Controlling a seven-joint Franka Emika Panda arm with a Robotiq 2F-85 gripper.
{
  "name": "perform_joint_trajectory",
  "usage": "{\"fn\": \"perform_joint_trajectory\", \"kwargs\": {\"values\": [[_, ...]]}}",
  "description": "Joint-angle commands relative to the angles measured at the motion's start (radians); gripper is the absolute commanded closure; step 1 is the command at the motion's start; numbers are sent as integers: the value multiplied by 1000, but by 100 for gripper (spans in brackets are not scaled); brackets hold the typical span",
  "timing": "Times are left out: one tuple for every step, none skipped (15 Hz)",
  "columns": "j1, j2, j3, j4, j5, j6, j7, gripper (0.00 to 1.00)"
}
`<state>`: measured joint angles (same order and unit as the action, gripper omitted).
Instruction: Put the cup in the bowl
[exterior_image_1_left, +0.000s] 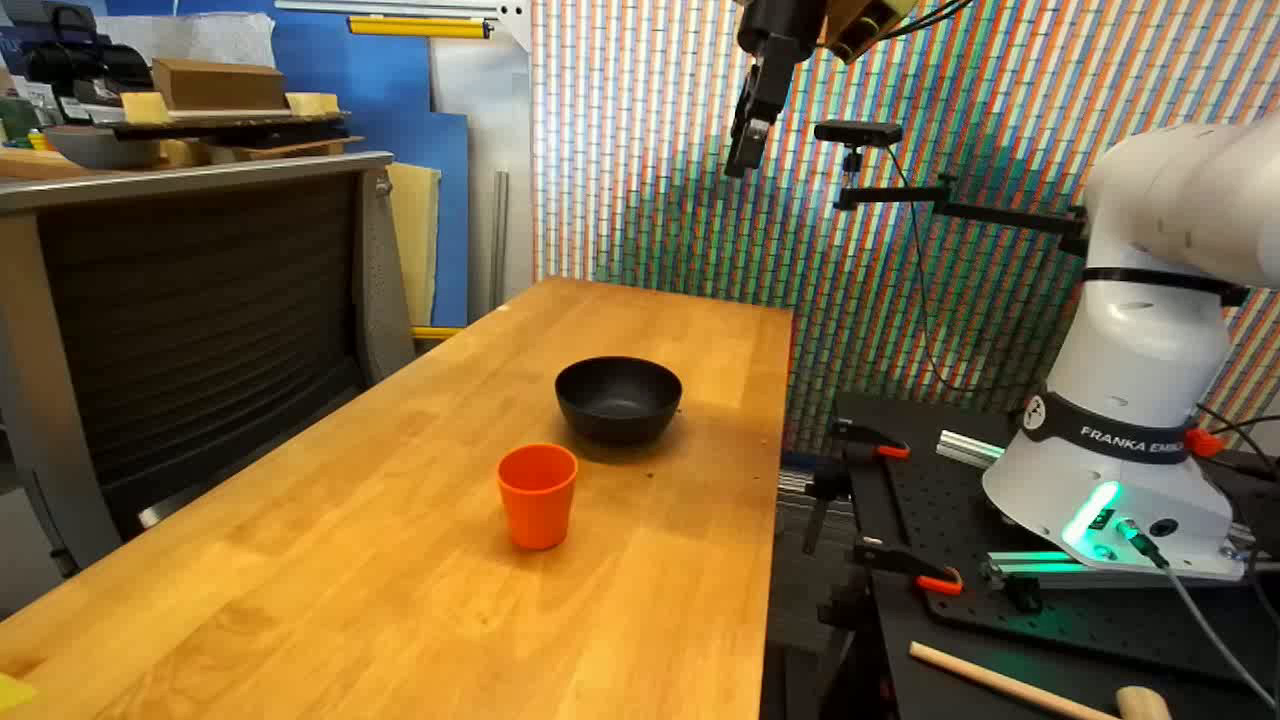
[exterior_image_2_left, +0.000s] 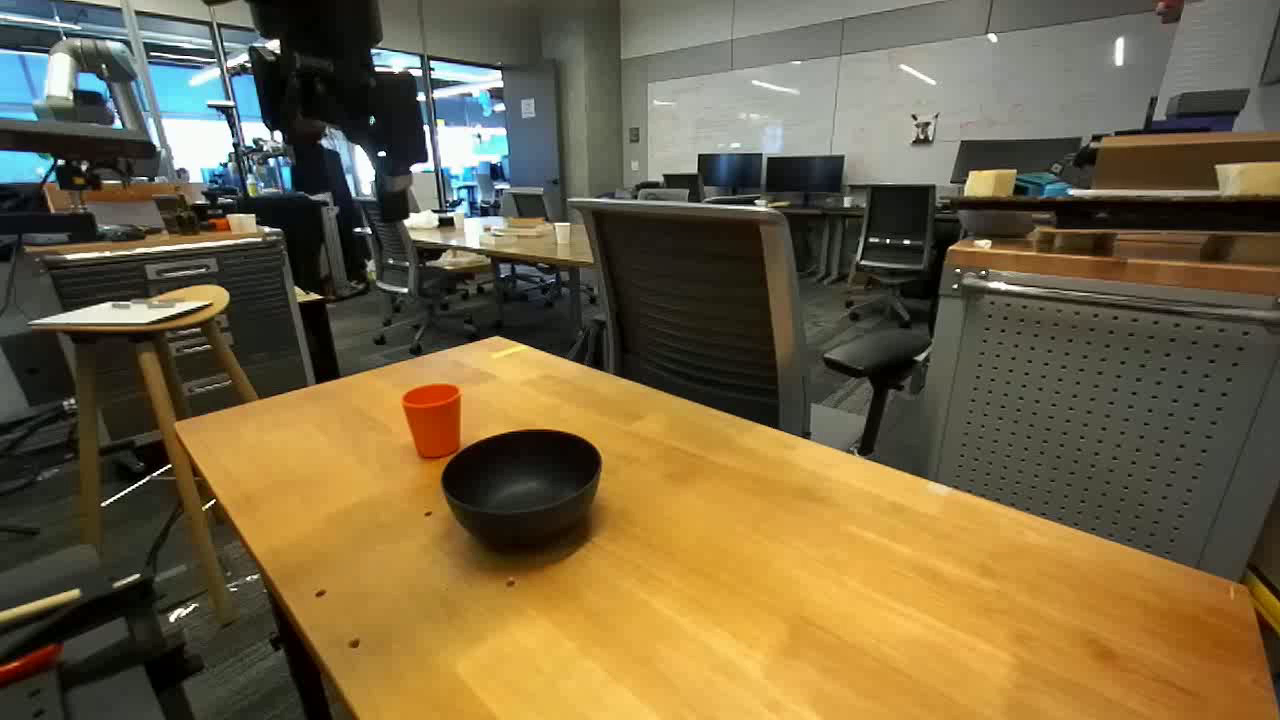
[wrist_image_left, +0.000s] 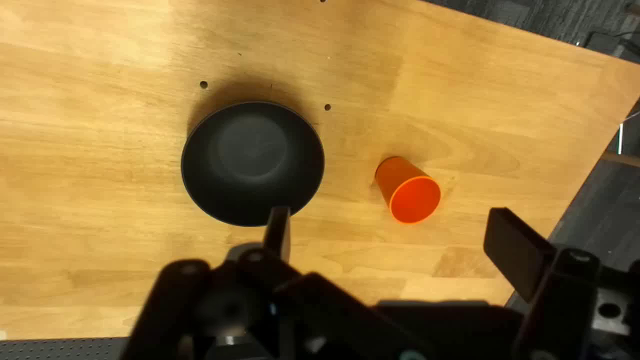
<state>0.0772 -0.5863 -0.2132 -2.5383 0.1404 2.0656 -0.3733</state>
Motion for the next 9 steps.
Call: {"fn": "perform_joint_trajectory", "kwargs": {"values": [[-18,3,16,5,10,-3,-8,0],[-18,1,16,10,10,-3,-8,0],[-17,-1,15,13,10,-3,-8,0],[-23,37,56,9,-25,54,31,0],[-17,62,89,2,-46,100,47,0],[-12,94,134,-6,-82,169,73,0],[5,144,184,-8,-107,243,104,0],[13,186,227,-7,-141,300,129,0],[15,233,274,2,-184,348,169,0]]}}
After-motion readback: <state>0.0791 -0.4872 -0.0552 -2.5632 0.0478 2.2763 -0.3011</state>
